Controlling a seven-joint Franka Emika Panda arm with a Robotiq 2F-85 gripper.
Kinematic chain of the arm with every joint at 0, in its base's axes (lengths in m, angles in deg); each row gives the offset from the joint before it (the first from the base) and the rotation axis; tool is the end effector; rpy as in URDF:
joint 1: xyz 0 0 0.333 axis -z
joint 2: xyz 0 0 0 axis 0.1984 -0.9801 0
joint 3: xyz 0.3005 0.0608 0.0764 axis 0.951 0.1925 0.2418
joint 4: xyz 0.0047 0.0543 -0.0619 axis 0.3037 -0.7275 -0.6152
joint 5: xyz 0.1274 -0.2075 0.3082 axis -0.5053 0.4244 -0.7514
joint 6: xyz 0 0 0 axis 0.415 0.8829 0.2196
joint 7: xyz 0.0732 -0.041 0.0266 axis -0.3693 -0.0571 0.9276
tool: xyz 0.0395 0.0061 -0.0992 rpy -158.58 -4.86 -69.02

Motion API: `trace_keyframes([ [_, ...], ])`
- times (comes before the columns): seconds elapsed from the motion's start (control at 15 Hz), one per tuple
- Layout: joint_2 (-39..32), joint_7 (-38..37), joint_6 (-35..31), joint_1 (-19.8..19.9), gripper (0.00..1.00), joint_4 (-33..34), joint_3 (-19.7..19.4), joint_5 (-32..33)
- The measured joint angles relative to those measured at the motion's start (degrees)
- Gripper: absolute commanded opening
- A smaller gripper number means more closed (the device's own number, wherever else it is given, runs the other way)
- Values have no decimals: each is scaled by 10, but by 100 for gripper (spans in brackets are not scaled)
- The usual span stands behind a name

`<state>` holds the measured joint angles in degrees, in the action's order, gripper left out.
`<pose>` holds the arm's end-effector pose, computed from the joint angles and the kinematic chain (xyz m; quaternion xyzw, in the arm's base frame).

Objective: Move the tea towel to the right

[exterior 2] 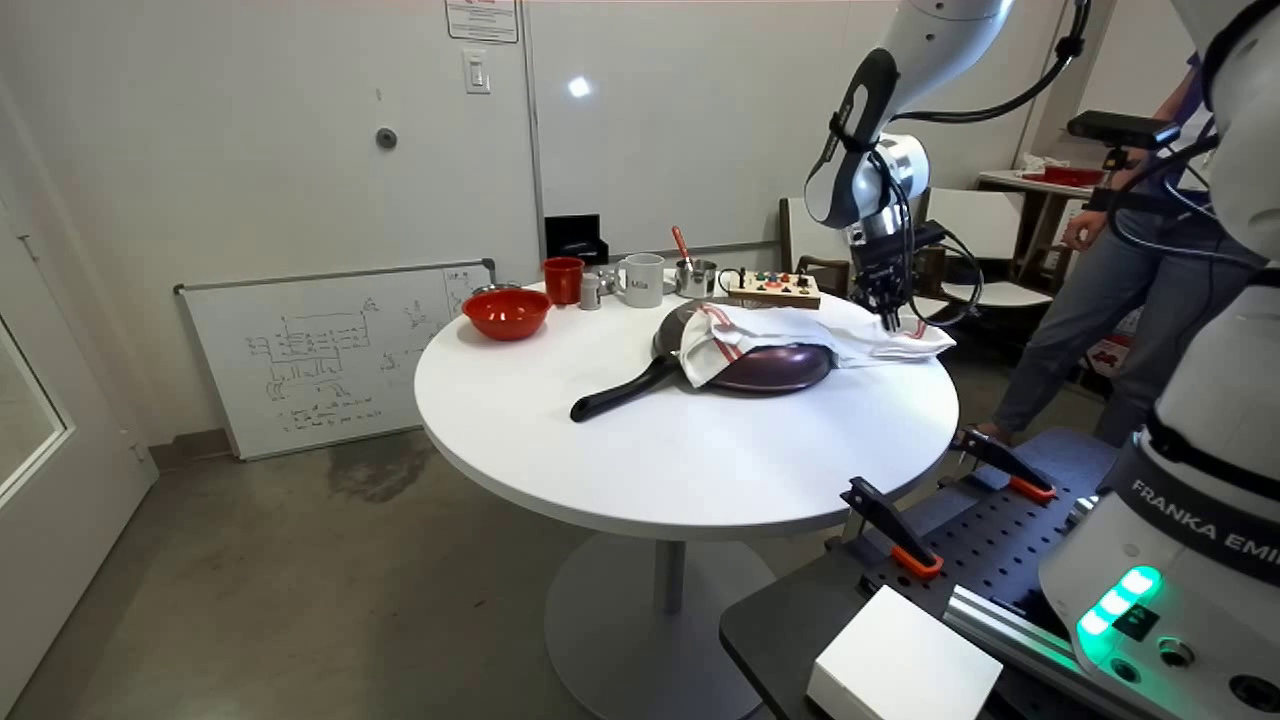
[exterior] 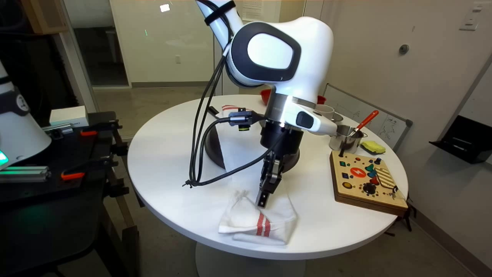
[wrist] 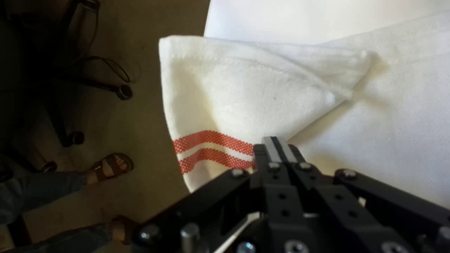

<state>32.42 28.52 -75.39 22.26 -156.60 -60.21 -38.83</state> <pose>0.5438 -0.3267 0.1391 0.9401 -0.2695 -0.1217 0.1696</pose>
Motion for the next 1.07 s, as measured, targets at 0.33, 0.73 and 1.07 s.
trace_keyframes([
  [0.33, 0, 1, 0, 1, 0, -5, 9, 0],
  [0.73, 0, 3, -13, 3, 0, -14, 29, -2],
  [1.07, 0, 11, -11, 9, 0, -28, 32, -2],
])
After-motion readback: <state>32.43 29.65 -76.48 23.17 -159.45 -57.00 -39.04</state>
